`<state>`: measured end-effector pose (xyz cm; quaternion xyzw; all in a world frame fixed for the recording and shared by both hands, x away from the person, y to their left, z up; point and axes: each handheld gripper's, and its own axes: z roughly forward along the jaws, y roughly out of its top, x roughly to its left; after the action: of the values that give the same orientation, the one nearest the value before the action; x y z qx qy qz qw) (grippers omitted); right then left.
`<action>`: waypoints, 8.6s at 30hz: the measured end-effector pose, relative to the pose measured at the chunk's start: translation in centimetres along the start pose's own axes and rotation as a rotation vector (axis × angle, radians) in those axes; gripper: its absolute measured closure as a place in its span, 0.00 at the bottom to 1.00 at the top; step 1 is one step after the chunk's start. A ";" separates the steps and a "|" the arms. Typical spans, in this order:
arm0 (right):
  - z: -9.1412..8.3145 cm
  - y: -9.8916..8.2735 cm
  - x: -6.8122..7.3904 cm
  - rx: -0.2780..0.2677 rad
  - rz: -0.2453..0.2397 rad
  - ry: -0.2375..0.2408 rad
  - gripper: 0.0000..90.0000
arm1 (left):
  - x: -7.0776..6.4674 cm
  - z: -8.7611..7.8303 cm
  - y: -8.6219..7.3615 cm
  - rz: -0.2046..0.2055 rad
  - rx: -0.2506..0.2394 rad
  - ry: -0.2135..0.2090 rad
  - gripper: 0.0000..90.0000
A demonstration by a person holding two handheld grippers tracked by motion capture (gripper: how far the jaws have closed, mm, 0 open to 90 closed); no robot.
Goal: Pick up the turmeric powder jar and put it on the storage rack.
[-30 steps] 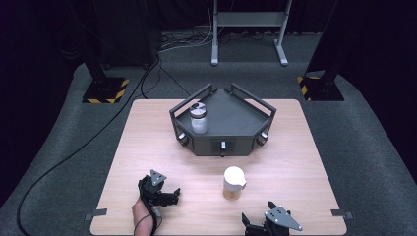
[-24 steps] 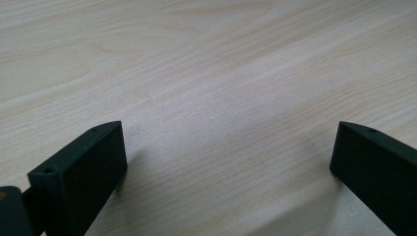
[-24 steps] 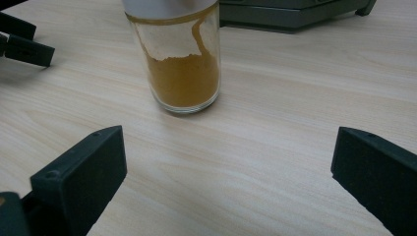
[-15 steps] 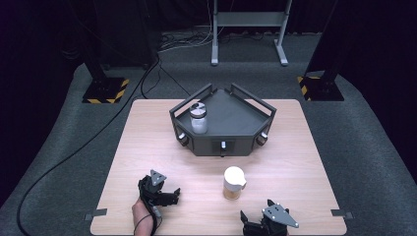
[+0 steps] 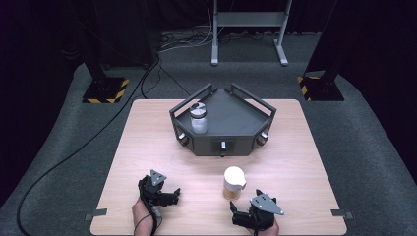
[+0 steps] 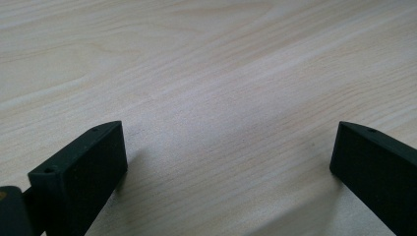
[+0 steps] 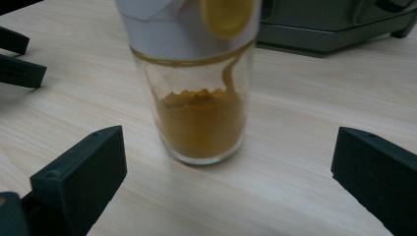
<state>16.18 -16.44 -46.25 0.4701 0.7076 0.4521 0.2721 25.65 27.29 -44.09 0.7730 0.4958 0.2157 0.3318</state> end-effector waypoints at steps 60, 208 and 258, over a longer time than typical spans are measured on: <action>3.4 1.8 -1.7 -0.077 -0.025 0.069 0.33 | 0.0 0.0 0.0 0.002 -0.001 -0.003 0.01; 6.3 20.0 -9.3 -0.136 -0.092 -0.008 0.33 | 0.0 0.0 0.0 0.006 0.000 -0.006 0.01; 10.8 20.8 -10.2 -0.084 -0.062 0.007 0.33 | 0.0 0.0 0.0 0.006 -0.001 -0.006 0.01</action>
<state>37.85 -18.46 -32.82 0.4345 0.7031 0.4744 0.3030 25.66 27.34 -44.09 0.7751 0.4924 0.2145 0.3329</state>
